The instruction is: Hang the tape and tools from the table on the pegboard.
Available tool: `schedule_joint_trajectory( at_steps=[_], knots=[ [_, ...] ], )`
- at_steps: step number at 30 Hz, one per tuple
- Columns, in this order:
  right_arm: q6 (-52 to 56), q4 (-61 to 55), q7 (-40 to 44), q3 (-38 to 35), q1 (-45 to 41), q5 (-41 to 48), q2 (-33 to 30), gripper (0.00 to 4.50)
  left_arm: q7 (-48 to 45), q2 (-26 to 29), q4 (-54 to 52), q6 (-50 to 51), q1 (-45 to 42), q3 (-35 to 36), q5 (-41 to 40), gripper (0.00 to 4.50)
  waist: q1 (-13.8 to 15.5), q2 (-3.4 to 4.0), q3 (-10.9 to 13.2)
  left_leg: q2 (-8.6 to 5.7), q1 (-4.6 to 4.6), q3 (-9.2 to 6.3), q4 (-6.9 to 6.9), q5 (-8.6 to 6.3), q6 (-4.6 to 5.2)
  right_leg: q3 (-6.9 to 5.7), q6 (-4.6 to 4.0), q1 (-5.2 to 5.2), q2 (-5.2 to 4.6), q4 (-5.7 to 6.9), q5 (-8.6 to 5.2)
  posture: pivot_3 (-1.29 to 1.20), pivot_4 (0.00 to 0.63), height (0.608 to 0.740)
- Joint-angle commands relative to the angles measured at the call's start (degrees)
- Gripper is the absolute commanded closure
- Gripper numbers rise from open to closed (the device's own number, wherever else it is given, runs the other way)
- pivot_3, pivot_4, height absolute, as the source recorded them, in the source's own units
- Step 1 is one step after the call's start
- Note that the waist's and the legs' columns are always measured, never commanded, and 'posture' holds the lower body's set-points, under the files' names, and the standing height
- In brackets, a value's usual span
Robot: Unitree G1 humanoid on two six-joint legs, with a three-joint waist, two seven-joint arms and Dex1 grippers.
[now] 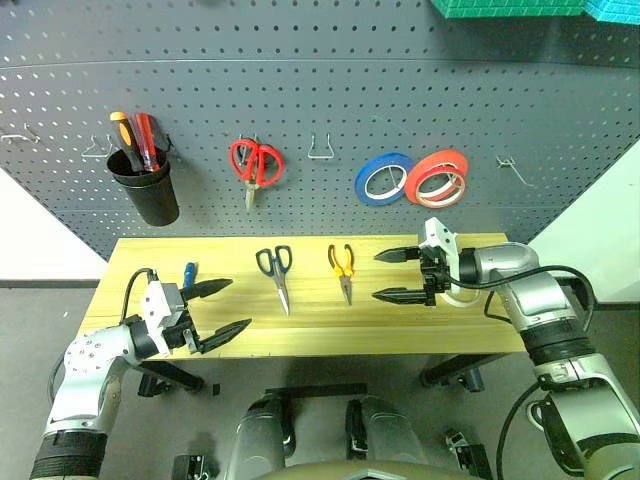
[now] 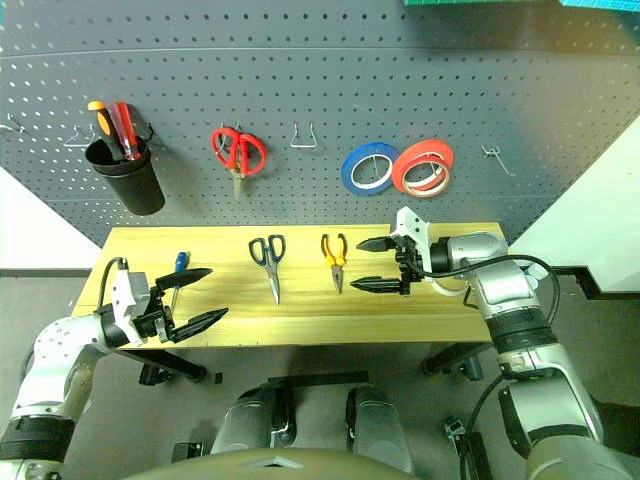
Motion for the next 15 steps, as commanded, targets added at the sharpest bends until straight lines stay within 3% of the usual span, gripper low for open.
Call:
schedule_joint_trajectory(
  at_steps=[1,15],
  knots=[
    [-1.12,-0.48,0.03,-0.8,-1.49,0.29,0.32,0.0,-0.33,0.64,0.33,-1.57,-1.1,0.85,-0.02,0.05,0.0,-0.02,-0.11,0.0,0.0,0.0,0.0,0.0,0.0,0.0,0.0,0.0,0.0,0.0,0.0,0.03,0.068,0.73],
    [1.23,-0.01,-0.97,-2.24,-1.41,0.72,-1.17,0.0,-1.28,0.76,1.23,-2.62,-1.19,0.7,0.11,0.05,-0.02,-0.04,-0.45,0.0,0.02,0.0,0.0,0.0,0.0,0.0,-0.01,0.0,-0.01,0.01,-0.01,0.01,0.08,0.73]
  ],
)
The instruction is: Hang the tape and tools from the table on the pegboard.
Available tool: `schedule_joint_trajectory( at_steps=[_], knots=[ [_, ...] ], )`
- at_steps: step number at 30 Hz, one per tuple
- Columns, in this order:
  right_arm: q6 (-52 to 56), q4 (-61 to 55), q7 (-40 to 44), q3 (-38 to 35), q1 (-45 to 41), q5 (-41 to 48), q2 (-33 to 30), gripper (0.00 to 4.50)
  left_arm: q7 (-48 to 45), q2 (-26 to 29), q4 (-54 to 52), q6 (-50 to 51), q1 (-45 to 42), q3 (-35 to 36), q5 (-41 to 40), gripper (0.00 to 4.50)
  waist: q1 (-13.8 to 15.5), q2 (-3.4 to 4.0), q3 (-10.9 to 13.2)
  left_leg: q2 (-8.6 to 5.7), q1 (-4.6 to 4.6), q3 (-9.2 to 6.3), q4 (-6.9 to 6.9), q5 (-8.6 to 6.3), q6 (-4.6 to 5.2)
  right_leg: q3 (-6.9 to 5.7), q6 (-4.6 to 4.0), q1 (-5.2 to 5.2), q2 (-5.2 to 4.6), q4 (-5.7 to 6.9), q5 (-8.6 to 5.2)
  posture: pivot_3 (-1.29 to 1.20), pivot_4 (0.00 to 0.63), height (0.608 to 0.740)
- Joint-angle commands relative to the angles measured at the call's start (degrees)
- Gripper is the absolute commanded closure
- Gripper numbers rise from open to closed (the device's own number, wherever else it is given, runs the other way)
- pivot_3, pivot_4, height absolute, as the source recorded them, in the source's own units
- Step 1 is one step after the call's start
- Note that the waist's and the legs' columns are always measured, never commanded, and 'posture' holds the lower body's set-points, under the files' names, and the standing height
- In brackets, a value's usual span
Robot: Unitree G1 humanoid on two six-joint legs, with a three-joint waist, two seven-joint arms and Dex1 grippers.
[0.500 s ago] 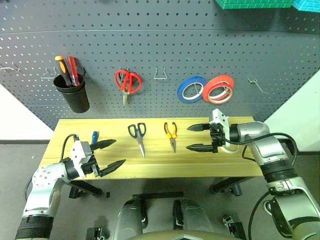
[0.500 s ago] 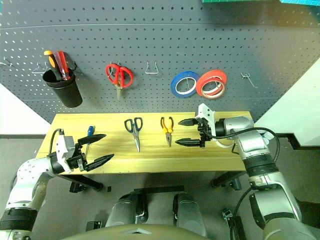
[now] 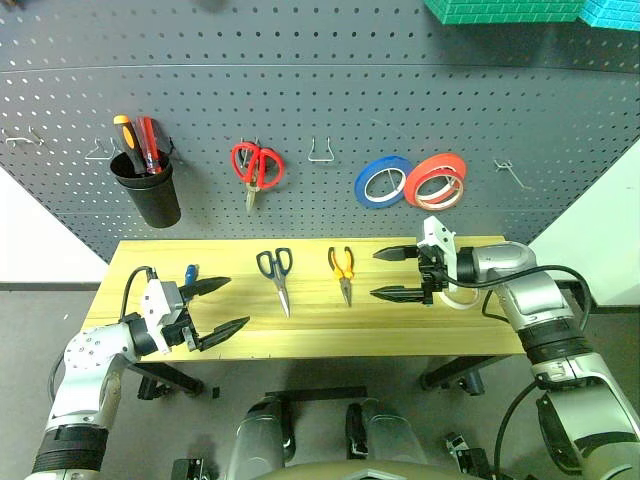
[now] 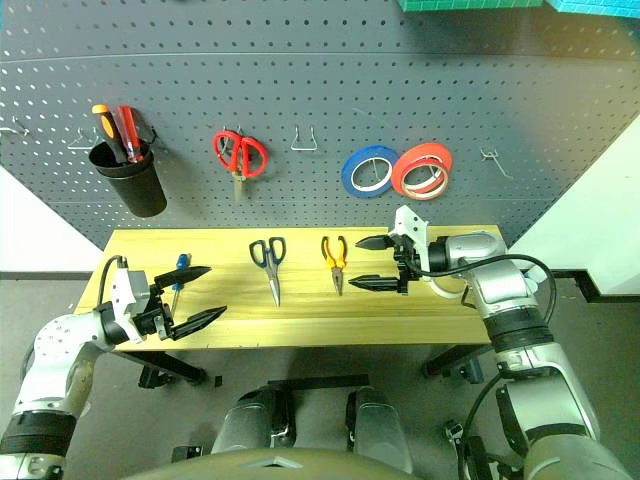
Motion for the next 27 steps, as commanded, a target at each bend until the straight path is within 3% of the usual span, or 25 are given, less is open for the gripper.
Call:
schedule_joint_trajectory(
  at_steps=[1,11,27],
  knots=[
    [1.37,-0.78,-0.3,-2.22,-0.85,0.86,-1.65,0.0,-0.49,0.82,-0.97,-0.78,-0.07,0.58,-0.32,0.05,0.01,0.0,0.0,0.0,0.0,0.0,0.0,0.0,0.0,0.0,0.0,0.0,0.0,0.0,0.0,0.0,0.081,0.73],
    [7.05,-1.15,-7.84,-3.02,0.8,-0.98,-3.39,0.0,3.8,-0.78,-3.21,5.15,-7.03,-3.56,1.86,0.05,0.09,0.0,0.0,0.01,0.01,-0.02,0.02,0.0,0.0,0.01,-0.17,0.01,-0.03,0.02,-0.1,-0.02,0.119,0.73],
    [14.23,-0.42,-15.74,-3.14,3.6,-6.23,-8.51,0.0,-5.01,-1.68,8.5,2.6,-19.01,-12.99,7.27,0.05,-0.31,0.22,0.31,0.01,0.05,0.01,0.04,0.0,0.05,0.09,-0.21,0.0,-0.05,0.06,-0.15,-0.09,0.191,0.73]
  ],
)
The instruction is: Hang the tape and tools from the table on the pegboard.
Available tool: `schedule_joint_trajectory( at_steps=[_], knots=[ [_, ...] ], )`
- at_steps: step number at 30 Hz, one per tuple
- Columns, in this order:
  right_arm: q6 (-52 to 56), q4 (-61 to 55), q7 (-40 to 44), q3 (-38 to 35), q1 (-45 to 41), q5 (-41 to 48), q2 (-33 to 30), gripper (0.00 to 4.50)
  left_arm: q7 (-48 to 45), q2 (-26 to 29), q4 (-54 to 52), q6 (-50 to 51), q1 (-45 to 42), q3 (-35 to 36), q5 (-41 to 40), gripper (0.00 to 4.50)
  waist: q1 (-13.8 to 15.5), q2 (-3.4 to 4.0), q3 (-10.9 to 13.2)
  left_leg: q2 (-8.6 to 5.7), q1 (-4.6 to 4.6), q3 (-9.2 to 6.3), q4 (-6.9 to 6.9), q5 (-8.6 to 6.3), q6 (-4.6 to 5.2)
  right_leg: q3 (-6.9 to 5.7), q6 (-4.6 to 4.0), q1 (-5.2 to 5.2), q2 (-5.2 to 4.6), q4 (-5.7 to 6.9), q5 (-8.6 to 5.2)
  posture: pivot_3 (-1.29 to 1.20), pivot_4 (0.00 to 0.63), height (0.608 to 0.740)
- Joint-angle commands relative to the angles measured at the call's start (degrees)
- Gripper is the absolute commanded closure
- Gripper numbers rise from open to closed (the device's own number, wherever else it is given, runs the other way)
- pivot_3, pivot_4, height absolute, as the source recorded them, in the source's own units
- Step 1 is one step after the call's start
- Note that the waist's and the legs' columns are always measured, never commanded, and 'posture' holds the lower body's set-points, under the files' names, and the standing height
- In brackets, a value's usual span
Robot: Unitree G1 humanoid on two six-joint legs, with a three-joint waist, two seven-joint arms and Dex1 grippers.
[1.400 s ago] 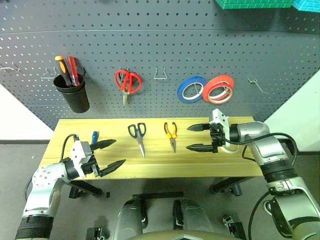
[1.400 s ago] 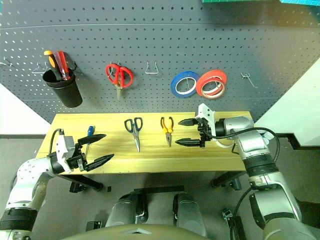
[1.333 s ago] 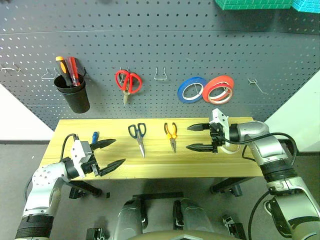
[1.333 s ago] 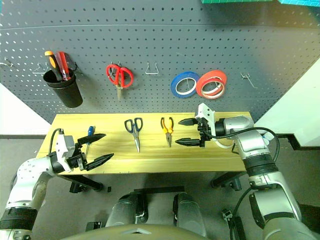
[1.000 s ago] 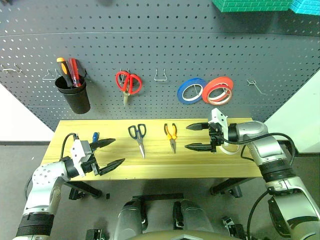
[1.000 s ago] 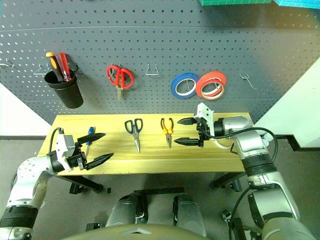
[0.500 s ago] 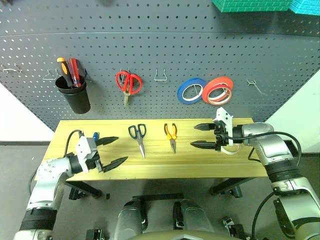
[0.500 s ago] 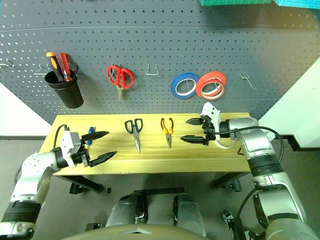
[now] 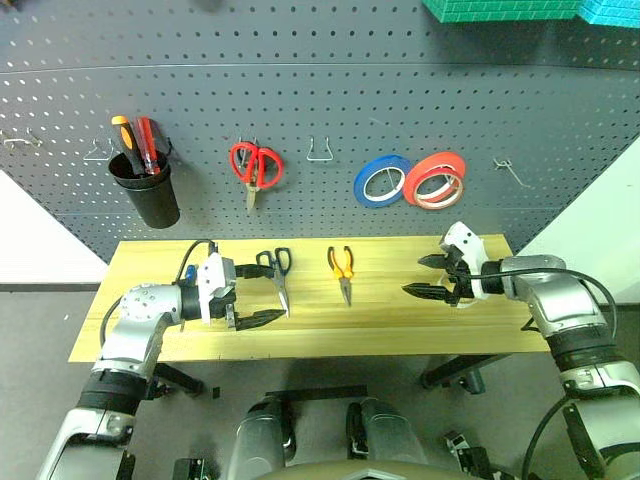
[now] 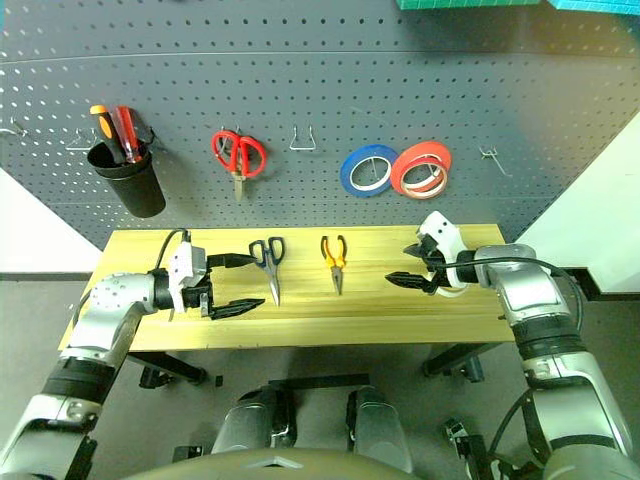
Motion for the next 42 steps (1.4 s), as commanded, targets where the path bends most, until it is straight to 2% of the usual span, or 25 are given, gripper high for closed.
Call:
schedule_joint_trajectory(
  at_steps=[1,6,10,21,25,33,36,42],
  knots=[
    [0.76,0.52,-3.47,-1.2,-0.36,-2.31,-1.51,0.0,-1.41,-0.51,2.13,-2.11,-2.72,-0.75,0.91,0.05,-0.12,0.03,0.12,0.0,0.0,0.0,0.0,0.0,0.0,0.0,0.0,0.0,0.0,0.0,0.0,-0.09,0.195,0.73],
    [2.79,3.56,-9.14,-0.76,-1.23,-5.32,-0.93,0.0,-2.17,-1.36,2.8,-1.89,-4.46,-1.14,1.17,0.05,-0.32,0.17,1.0,0.01,0.04,0.0,0.0,0.01,0.01,0.05,-0.03,0.01,-0.02,0.01,-0.01,-0.11,0.233,0.73],
    [2.45,11.13,-14.06,-0.69,-4.15,-8.18,-0.16,0.0,-1.76,-2.45,3.71,-2.55,-5.89,-2.06,2.2,0.05,-0.49,0.31,2.26,0.01,0.04,0.0,0.02,0.08,0.13,0.08,-0.04,0.0,-0.03,0.05,-0.01,-0.12,0.26,0.73],
    [-2.48,30.2,-17.6,1.85,-13.11,-13.56,4.66,0.0,1.09,-5.58,2.53,-0.71,-6.92,-3.44,3.6,0.05,-2.15,0.26,5.27,0.01,0.03,0.01,0.01,0.11,0.17,0.13,0.01,0.01,0.0,0.13,0.01,-0.11,0.304,0.73],
    [-4.43,37.56,-19.97,2.18,-16.78,-15.38,6.24,0.0,5.62,-6.95,0.62,2.89,-6.55,-2.49,2.8,0.05,-2.43,0.17,6.73,0.01,0.04,0.01,0.02,0.12,0.17,0.15,0.02,0.0,-0.01,0.19,0.01,-0.11,0.336,0.73],
    [-6.43,42.06,-18.98,3.13,-18.81,-17.72,7.58,0.0,4.97,-5.51,-3.61,6.86,-4.74,-5.51,4.02,0.05,-2.98,0.17,8.57,0.01,0.04,0.06,0.01,0.13,0.17,0.17,0.27,0.0,-0.02,0.21,0.09,-0.1,0.361,0.73],
    [-7.24,42.59,-18.57,3.93,-19.06,-18.85,7.77,0.6,6.19,-5.8,-2.42,7.48,-6.11,-6.07,5.46,0.0,-3.06,0.12,8.86,0.01,0.08,0.06,0.02,0.13,0.15,0.17,0.18,0.01,-0.03,0.24,0.04,-0.1,0.363,0.73],
    [-7.13,42.37,-17.36,4.76,-19.27,-19.57,7.74,2.45,7.71,-6.62,-1.69,7.92,-6.83,-6.29,6.07,0.0,-3.05,0.06,8.93,0.01,0.08,0.06,0.02,0.13,0.14,0.18,0.09,0.01,-0.07,0.22,-0.01,-0.1,0.364,0.73]
  ],
)
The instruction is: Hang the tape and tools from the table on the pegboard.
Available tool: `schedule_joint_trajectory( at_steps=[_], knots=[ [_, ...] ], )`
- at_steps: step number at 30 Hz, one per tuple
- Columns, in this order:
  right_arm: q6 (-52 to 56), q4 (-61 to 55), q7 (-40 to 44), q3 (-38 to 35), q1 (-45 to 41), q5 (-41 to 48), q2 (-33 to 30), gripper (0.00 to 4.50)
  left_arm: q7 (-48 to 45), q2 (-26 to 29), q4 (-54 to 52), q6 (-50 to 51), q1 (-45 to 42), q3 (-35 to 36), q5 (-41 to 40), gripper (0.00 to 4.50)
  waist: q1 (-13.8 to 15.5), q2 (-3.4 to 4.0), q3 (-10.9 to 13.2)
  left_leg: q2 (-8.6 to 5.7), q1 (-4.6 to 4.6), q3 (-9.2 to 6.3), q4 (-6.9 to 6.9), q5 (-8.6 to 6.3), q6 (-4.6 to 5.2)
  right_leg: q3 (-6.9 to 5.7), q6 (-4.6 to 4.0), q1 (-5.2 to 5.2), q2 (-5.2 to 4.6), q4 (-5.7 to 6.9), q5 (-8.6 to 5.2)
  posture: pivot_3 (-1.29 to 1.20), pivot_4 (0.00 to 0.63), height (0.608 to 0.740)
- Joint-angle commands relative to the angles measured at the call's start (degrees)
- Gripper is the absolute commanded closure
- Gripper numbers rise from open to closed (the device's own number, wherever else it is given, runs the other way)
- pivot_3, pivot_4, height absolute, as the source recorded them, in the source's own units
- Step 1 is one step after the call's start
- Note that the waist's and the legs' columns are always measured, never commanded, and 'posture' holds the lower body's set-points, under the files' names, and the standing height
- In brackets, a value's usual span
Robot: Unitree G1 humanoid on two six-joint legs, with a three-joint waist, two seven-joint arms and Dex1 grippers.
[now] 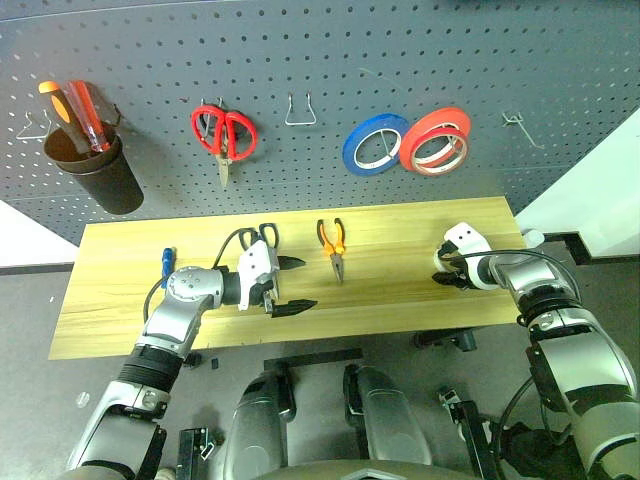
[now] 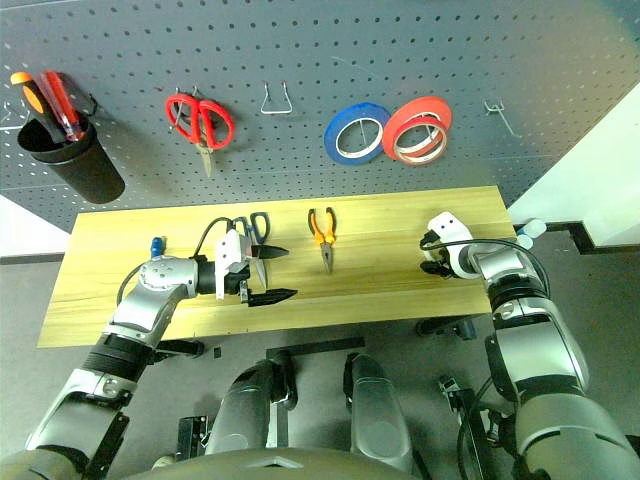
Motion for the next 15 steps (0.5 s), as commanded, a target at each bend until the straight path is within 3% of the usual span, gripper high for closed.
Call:
schedule_joint_trajectory(
  at_steps=[1,6,10,15],
  knots=[
    [0.7,0.91,0.08,0.63,0.01,-1.55,0.1,2.73,0.33,-0.16,-0.75,0.12,-0.31,-0.01,0.06,0.0,0.0,-0.01,0.04,0.0,0.0,0.0,0.0,0.0,0.0,0.0,0.0,0.0,0.0,0.0,0.0,-0.1,0.364,0.73],
    [1.98,-2.47,2.6,0.62,0.6,-1.58,-0.99,4.4,0.06,0.31,-1.85,0.75,0.63,0.68,-0.95,0.0,0.01,-0.02,0.22,0.0,-0.01,0.0,-0.02,-0.01,-0.02,0.0,-0.03,-0.02,-0.02,-0.01,-0.01,-0.1,0.354,0.73],
    [6.99,-16.18,7.29,-0.5,6.04,0.53,-3.63,4.46,-2.02,0.97,-4.28,-0.14,2.61,2.55,-4.08,0.0,0.09,0.01,0.26,0.0,-0.09,0.0,-0.14,-0.01,-0.02,0.02,-0.01,-0.13,-0.03,-0.08,-0.02,-0.1,0.337,0.73],
    [18.71,-37.34,7.04,-6.46,13.99,5.6,-5.79,4.46,-3.83,2.05,-6.3,-0.88,4.59,5.1,-7.04,0.0,0.06,0.02,0.25,0.0,-0.15,0.01,-0.29,0.0,-0.04,0.01,0.23,-0.21,-0.02,-0.11,0.05,-0.13,0.299,0.73]
  ],
)
